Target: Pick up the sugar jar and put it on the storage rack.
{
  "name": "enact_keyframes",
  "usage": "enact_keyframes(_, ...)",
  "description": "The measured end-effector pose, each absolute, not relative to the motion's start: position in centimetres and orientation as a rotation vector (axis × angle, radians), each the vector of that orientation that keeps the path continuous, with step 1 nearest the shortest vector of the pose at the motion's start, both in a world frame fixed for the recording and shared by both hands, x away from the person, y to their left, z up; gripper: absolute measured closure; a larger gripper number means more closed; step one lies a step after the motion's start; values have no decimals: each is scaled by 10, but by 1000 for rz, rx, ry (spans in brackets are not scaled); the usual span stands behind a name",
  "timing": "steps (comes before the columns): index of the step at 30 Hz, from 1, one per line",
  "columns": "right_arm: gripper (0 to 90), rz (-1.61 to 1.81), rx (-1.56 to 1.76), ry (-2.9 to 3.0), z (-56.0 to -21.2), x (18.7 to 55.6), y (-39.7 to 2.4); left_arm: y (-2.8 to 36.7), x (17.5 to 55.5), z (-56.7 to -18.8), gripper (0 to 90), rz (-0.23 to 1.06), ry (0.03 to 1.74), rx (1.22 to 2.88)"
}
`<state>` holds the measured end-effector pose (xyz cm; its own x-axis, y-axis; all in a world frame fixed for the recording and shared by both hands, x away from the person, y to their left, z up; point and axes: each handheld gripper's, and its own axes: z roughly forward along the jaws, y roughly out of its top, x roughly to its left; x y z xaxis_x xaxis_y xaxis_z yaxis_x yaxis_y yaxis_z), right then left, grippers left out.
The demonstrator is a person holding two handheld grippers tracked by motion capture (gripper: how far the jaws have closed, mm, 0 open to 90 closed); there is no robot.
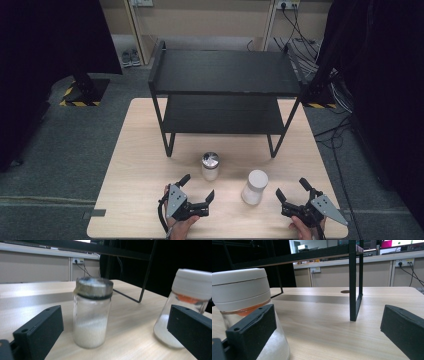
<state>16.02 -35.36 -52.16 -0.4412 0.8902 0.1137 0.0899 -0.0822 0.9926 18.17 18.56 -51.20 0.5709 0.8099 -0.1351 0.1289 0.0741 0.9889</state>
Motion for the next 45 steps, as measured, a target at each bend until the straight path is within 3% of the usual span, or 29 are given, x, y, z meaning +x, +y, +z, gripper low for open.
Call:
enact_keyframes(30, 4, 1597, 1091, 1546, -522, 160, -354, 155, 254, -482, 8, 616, 957, 1601)
enact_keyframes(45, 4, 1599, 1092, 1545, -522, 160, -355, 150, 269, -480, 96, 618, 949, 1649)
